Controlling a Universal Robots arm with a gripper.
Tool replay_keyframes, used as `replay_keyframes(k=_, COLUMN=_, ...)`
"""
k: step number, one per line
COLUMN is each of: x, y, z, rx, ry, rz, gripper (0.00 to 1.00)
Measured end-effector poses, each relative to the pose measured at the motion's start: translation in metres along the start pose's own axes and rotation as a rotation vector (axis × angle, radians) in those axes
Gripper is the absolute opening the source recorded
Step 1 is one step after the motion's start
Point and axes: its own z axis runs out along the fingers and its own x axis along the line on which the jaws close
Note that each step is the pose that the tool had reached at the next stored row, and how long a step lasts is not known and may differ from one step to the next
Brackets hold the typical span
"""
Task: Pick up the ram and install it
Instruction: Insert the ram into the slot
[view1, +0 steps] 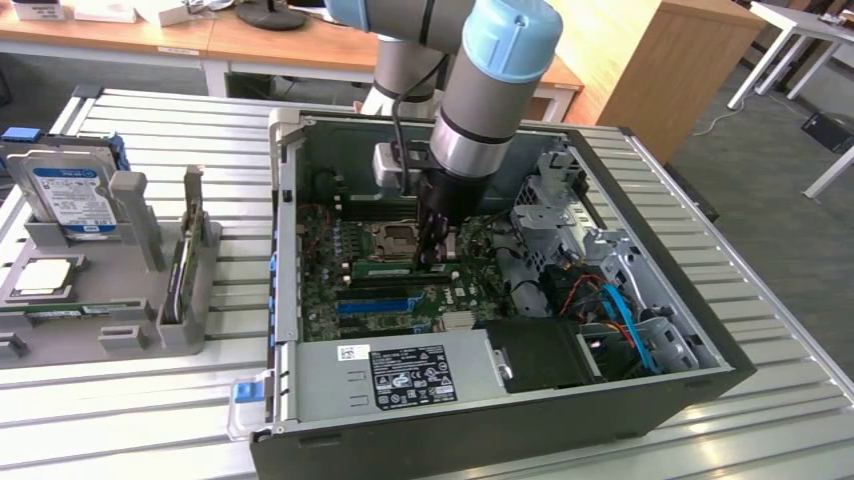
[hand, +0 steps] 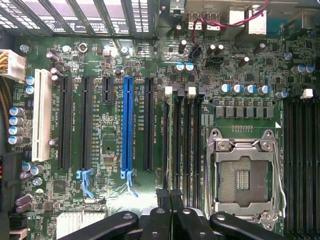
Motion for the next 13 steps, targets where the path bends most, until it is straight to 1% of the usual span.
replay_keyframes(k=13, x=0.0000, y=-0.0015, z=0.0008, rx=0.0000, ry=-0.0002, rz=0.002, gripper=0.12)
